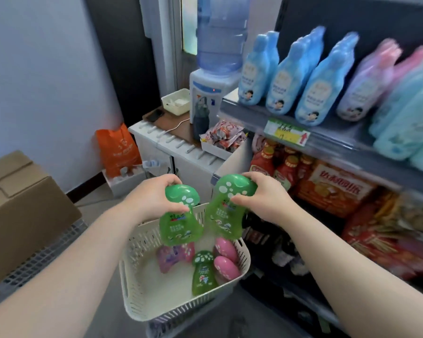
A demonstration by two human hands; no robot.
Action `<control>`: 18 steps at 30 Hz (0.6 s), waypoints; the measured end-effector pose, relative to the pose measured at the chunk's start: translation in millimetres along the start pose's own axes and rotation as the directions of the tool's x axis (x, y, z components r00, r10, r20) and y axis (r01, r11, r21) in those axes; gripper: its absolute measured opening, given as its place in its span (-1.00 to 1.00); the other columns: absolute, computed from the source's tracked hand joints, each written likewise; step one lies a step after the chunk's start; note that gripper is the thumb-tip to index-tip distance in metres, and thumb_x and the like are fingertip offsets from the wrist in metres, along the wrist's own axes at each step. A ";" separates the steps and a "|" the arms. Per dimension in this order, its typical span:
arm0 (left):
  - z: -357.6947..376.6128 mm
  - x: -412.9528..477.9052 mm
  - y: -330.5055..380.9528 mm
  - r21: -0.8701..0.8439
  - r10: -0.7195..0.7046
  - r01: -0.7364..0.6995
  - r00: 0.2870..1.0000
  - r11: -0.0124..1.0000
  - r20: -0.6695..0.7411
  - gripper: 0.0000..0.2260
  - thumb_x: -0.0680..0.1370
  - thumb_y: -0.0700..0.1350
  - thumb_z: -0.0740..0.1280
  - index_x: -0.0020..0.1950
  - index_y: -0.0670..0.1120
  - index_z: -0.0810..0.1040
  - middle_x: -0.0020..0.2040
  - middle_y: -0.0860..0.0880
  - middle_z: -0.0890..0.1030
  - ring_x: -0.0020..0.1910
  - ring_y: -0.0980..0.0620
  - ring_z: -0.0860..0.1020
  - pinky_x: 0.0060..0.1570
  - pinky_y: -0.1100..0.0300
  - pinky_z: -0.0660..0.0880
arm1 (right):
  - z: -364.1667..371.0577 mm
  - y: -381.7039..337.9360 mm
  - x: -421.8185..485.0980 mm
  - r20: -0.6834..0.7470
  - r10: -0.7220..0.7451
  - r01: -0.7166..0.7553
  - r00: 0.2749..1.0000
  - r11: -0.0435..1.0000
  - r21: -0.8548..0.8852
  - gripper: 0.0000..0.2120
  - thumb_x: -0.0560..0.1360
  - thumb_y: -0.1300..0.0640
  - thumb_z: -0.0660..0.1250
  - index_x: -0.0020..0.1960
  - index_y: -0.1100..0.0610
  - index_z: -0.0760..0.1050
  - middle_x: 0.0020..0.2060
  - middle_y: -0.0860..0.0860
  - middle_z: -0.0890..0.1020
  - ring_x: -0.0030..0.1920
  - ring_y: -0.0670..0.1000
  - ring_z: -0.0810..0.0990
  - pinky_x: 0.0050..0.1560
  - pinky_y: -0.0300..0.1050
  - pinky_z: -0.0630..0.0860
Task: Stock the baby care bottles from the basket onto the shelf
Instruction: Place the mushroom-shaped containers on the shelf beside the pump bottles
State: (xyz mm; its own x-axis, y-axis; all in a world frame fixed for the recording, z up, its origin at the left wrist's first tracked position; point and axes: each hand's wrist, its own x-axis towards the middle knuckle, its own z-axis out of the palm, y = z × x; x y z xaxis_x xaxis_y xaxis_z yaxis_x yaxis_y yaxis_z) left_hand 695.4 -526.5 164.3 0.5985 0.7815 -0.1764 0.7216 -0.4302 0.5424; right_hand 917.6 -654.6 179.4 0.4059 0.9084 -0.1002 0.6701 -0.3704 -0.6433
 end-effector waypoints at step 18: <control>-41.0 -11.6 242.5 0.000 0.442 -0.442 0.897 0.897 0.000 -0.55 0.23 0.13 0.58 0.08 0.22 0.55 -0.03 0.21 0.62 -0.08 0.29 0.58 0.06 0.27 0.47 | -207.1 47.7 -105.9 -0.314 -0.066 0.102 0.947 0.990 0.099 -0.54 0.31 -0.08 0.54 0.17 -0.03 0.57 -0.10 -0.16 0.68 -0.11 -0.22 0.64 0.00 -0.20 0.59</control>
State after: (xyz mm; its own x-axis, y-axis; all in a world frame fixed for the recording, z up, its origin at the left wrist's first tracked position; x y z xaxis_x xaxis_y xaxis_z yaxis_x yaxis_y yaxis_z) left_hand 849.2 -621.4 331.6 0.8557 0.5110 0.0814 0.3829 -0.7312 0.5646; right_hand 1035.2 -808.6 316.5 0.5357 0.8237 0.1858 0.6429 -0.2552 -0.7222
